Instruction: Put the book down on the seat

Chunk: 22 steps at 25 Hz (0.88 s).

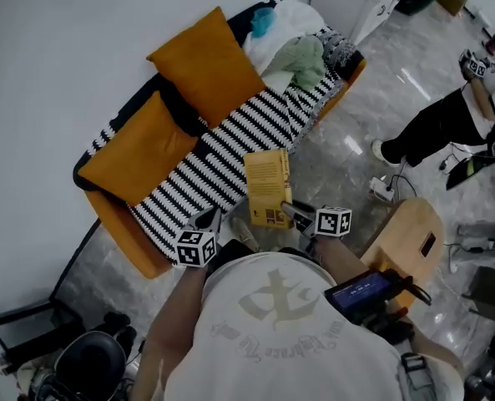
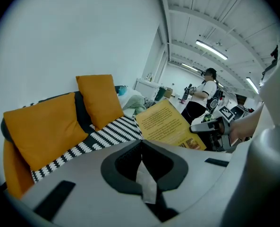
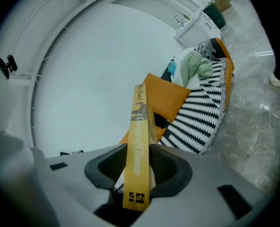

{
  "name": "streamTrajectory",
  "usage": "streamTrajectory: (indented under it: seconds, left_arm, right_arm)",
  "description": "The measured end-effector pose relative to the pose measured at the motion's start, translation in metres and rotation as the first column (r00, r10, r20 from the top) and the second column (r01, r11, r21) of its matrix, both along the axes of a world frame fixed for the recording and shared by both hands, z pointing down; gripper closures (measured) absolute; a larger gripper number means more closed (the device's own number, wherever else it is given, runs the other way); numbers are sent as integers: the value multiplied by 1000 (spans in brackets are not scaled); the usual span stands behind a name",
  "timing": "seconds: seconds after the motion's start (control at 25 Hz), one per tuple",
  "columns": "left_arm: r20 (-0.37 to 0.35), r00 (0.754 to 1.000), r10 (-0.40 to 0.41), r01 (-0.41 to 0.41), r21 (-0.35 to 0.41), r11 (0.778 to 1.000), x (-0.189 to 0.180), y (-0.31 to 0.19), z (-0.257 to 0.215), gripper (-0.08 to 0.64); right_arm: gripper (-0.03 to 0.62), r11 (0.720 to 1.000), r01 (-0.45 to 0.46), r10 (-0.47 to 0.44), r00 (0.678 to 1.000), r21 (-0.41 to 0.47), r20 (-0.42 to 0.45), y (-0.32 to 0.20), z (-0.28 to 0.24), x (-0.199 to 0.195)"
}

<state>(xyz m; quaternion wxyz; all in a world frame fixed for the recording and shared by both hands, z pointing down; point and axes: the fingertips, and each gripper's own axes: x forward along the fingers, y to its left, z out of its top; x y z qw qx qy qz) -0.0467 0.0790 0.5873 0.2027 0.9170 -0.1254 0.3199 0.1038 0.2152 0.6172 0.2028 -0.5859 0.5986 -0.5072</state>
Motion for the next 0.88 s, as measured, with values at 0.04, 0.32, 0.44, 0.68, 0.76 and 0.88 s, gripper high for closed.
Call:
streamTrajectory:
  seconds: [0.04, 0.32, 0.44, 0.68, 0.76, 0.88]
  left_arm:
    - [0, 1000, -2, 2, -4, 1000, 1, -7, 0, 548]
    - [-5, 1000, -12, 12, -26, 1000, 3, -52, 5, 548]
    - [-17, 1000, -20, 19, -36, 999, 5, -68, 8, 548]
    - [-36, 999, -28, 26, -57, 998, -1, -99, 11, 548]
    - [-42, 999, -26, 23, -56, 998, -3, -108, 12, 548]
    - [-56, 998, -26, 24, -50, 998, -8, -122, 8, 548]
  right_arm:
    - [431, 1000, 7, -7, 1000, -6, -8, -8, -1, 1]
    - [431, 999, 34, -36, 998, -40, -51, -59, -5, 9]
    - [431, 996, 38, -43, 997, -78, -65, -71, 3, 13]
    - [431, 996, 32, -39, 996, -89, -83, -105, -5, 16]
    - [431, 997, 32, -38, 996, -77, -81, -117, -11, 15]
    - [431, 998, 34, -38, 996, -54, -77, -137, -20, 12]
